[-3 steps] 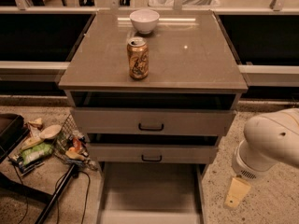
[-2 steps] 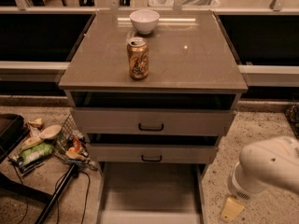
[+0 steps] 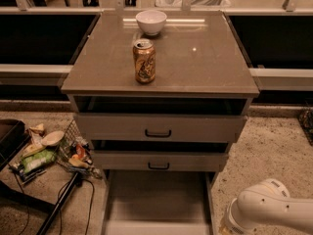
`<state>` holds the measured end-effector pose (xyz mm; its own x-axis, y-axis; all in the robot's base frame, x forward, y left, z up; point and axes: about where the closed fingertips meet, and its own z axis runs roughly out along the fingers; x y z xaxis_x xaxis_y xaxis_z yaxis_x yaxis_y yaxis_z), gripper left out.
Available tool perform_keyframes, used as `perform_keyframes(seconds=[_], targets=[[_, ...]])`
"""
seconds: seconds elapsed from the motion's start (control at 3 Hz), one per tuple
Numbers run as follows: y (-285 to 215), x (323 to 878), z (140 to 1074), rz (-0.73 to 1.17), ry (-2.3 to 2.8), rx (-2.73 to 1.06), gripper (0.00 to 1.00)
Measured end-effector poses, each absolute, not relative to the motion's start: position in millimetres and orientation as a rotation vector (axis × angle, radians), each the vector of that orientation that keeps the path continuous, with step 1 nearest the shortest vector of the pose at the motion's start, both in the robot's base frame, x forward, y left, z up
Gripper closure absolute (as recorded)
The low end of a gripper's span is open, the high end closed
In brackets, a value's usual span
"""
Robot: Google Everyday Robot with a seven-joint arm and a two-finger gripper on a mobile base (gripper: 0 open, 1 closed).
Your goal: Close bottom drawer
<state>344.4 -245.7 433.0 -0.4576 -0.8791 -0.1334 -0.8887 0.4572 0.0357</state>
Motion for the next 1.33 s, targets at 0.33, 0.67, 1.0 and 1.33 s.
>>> perform_keyframes(seconds=[0.33, 0.67, 1.0, 1.33], targets=[[-234, 338, 385, 0.188, 2.583, -1.607, 0.88], [-224, 334, 346, 0.237, 2.579, -1.605, 1.0], [-215, 323, 307, 0.319, 2.586, -1.575, 1.0], [-199, 291, 261, 0.474, 2.615, -1.547, 1.0]])
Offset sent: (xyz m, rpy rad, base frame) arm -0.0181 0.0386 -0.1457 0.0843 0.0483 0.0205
